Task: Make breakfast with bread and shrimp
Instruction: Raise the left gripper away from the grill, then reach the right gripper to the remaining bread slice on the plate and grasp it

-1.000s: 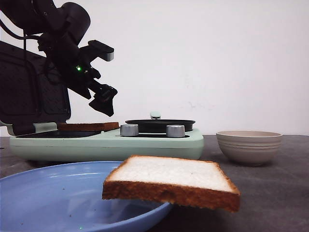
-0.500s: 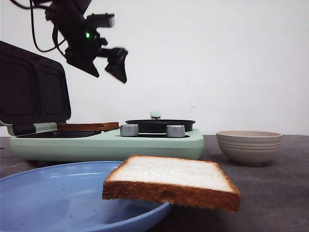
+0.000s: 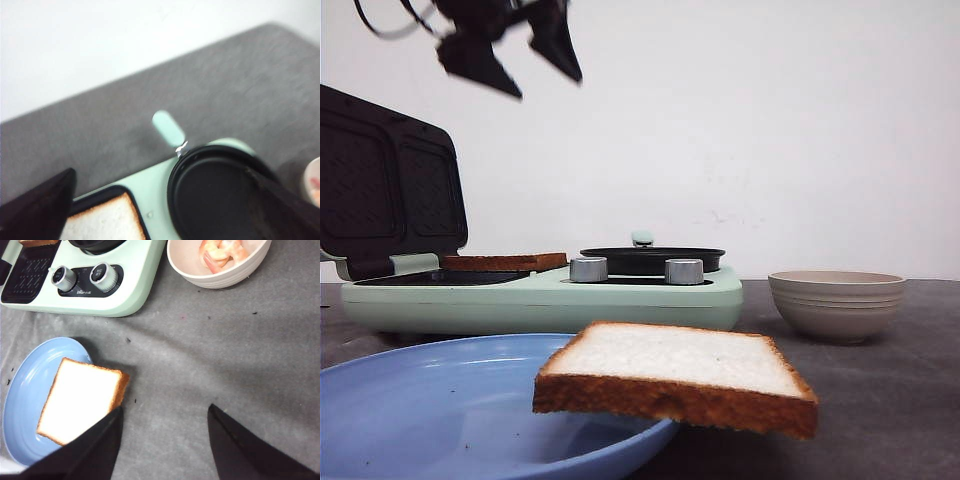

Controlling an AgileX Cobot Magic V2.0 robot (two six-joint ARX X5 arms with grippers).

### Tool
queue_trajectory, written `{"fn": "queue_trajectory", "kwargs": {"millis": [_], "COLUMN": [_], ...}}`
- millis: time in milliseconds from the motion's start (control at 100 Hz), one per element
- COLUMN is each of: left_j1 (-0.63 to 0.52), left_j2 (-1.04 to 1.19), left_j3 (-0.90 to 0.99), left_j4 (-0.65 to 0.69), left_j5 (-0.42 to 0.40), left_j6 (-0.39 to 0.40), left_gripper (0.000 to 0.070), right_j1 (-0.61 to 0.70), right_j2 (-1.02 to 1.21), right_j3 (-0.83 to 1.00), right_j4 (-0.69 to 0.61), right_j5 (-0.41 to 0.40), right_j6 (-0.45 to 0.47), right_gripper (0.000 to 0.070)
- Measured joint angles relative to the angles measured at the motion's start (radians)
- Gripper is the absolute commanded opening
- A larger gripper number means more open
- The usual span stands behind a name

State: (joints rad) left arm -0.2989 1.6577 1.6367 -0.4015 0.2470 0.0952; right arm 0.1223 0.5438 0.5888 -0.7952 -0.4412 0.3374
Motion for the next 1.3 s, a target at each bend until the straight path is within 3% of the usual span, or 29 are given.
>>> {"fn": "queue_trajectory", "kwargs": {"millis": [350, 720, 1000, 1300], "left_j1": [0.041, 0.041, 0.041, 0.041], "left_j2": [-0.111, -0.385, -0.660, -0.940], "left_j3": [-0.077, -0.373, -0.688, -0.882], "left_j4": [-0.068, 0.059, 0.094, 0.069], "left_j5": [0.078, 0.089, 0.040, -0.040], "left_j6": [-0.070, -0.119, -0.169, -0.192], "left_gripper": [0.0556, 0.0554, 0.0555, 0.0555], "right_j1": [0.000, 0.000, 0.002, 0.070], "right_j2": [0.000, 0.000, 0.032, 0.160], "right_j3": [0.000, 0.000, 0.000, 0.000], "right_j4": [0.000, 0.000, 0.000, 0.029], "right_j5": [-0.009, -0.058, -0.129, -0.132], "right_j6": [0.000, 0.017, 0.047, 0.057], "right_gripper": [0.0331, 0.0331, 0.0358, 0.0358]}}
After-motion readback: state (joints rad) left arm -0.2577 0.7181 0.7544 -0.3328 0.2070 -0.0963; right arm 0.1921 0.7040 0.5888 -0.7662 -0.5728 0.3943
